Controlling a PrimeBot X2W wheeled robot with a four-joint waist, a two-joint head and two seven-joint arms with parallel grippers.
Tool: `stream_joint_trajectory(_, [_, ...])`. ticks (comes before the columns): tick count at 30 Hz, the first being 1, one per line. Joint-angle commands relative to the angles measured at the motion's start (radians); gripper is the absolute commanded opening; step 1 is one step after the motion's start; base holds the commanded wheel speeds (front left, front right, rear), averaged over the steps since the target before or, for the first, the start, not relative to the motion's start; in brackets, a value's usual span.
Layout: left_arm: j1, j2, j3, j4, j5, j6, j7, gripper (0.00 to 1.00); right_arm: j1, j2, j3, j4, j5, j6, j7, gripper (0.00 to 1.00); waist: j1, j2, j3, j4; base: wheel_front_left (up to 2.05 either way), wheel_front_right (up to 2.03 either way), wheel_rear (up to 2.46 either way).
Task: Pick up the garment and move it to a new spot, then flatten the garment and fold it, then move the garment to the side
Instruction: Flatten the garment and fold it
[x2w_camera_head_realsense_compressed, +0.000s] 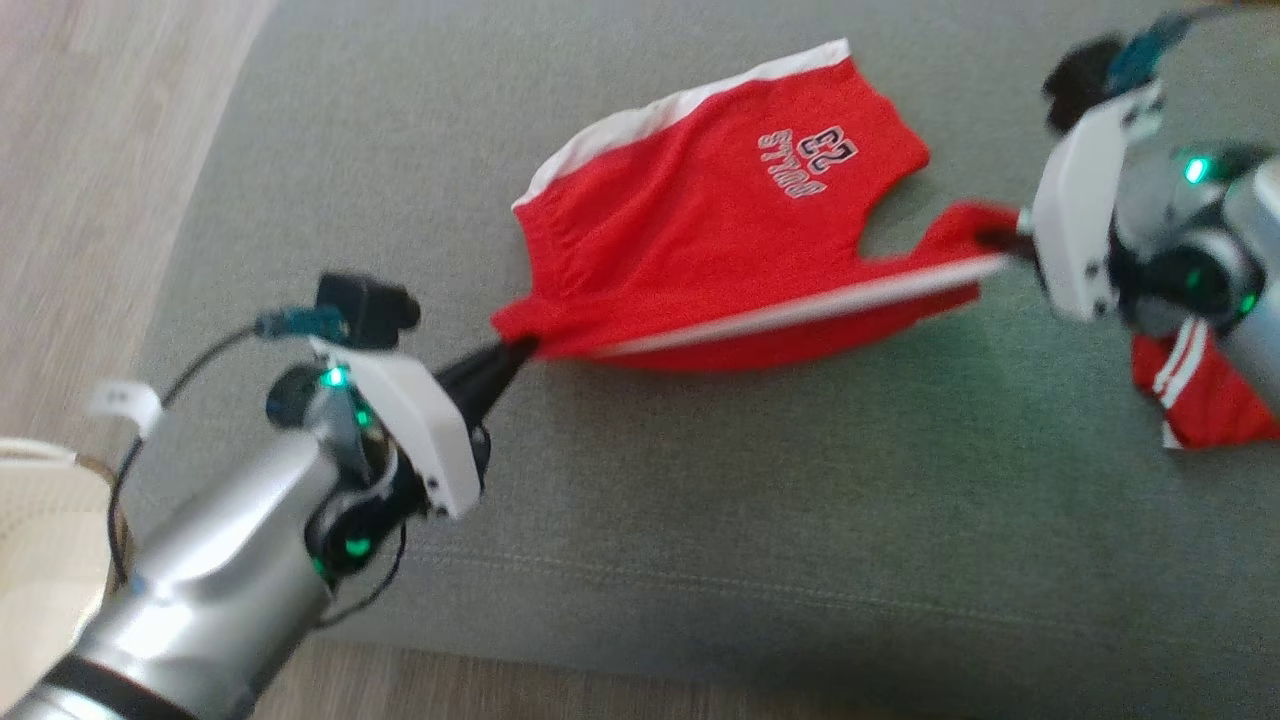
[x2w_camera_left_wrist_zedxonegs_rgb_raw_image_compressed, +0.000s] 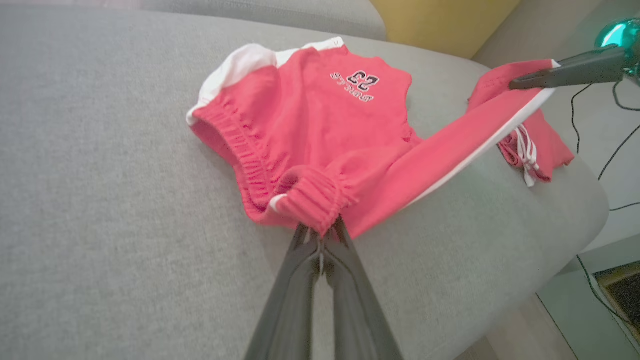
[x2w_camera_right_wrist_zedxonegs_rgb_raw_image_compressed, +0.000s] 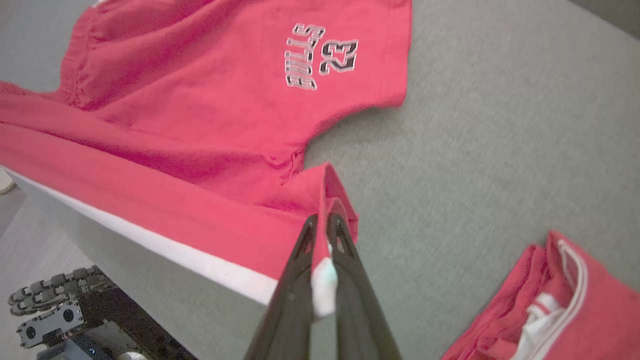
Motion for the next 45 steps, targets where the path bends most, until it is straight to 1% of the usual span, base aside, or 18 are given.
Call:
stream_joint_trajectory(1, [-0.082,0.034,0.064,-0.027,-0.010,0.003,-0.003,0.00,-0.059,0.010,-0.035,0.012,-0.024,0.000,-0.013,0.00,0.0001,-0.0001,0.040,0.024,0.00,0.00,0.00])
stream_joint_trajectory(6, [-0.161,0.003,0.088,-0.018,-0.028,-0.002,0.004,0.00,-0.165,0.054,-0.075,0.102,-0.068,0.000,-0.018,0.00,0.0001,-0.0001,0.108,0.054,0.00,0.00,0.00])
stream_joint_trajectory(13, [-0.293,-0.066,0.099,0.046,-0.047,-0.013,0.007,0.00,-0.318,0.117,-0.118,0.235,-0.131,0.000,-0.046,0.00,0.0001,-0.0001,0.224,0.089,0.00,0.00,0.00])
stream_joint_trajectory(15, [-0.313,-0.075,0.099,0.058,-0.048,-0.015,0.005,0.00,-0.338,0.128,-0.122,0.254,-0.140,0.000,-0.050,0.00,0.0001,-0.0001,0.240,0.093,0.00,0.00,0.00])
stream_joint_trajectory(21, [-0.420,-0.119,0.095,0.160,-0.037,-0.019,-0.035,0.00,-0.434,0.179,-0.117,0.361,-0.207,0.000,-0.088,0.00,0.0001,-0.0001,0.312,0.115,0.00,0.00,0.00])
stream_joint_trajectory(25, [-0.467,-0.150,0.072,0.230,-0.024,-0.020,-0.064,0.00,-0.471,0.209,-0.114,0.424,-0.232,0.000,-0.115,0.00,0.0001,-0.0001,0.342,0.127,0.00,0.00,0.00])
stream_joint_trajectory(29, [-0.501,-0.178,0.050,0.271,-0.039,-0.021,-0.091,0.00,-0.504,0.232,-0.110,0.479,-0.252,0.000,-0.150,0.00,0.0001,-0.0001,0.363,0.136,0.00,0.00,0.00])
stream_joint_trajectory(34, [-0.538,-0.197,0.028,0.312,-0.063,-0.021,-0.132,0.00,-0.530,0.256,-0.104,0.524,-0.262,0.000,-0.189,0.00,0.0001,-0.0001,0.382,0.144,0.00,0.00,0.00])
stream_joint_trajectory(42, [-0.590,-0.217,0.005,0.377,-0.094,-0.021,-0.195,0.00,-0.561,0.268,-0.094,0.568,-0.264,0.000,-0.257,0.00,0.0001,-0.0001,0.398,0.149,0.00,0.00,0.00])
stream_joint_trajectory(43, [-0.594,-0.219,0.003,0.388,-0.097,-0.021,-0.203,0.21,-0.568,0.268,-0.096,0.577,-0.268,0.000,-0.276,0.88,0.0001,-0.0001,0.400,0.149,0.00,0.00,0.00])
stream_joint_trajectory(44, [-0.600,-0.222,0.003,0.401,-0.098,-0.021,-0.216,1.00,-0.575,0.271,-0.100,0.589,-0.270,0.000,-0.294,1.00,0.0001,-0.0001,0.402,0.149,0.00,0.00,0.00])
stream_joint_trajectory(45, [-0.606,-0.226,0.005,0.417,-0.100,-0.021,-0.226,1.00,-0.581,0.274,-0.104,0.600,-0.272,0.000,-0.313,1.00,0.0001,-0.0001,0.404,0.149,0.00,0.00,0.00])
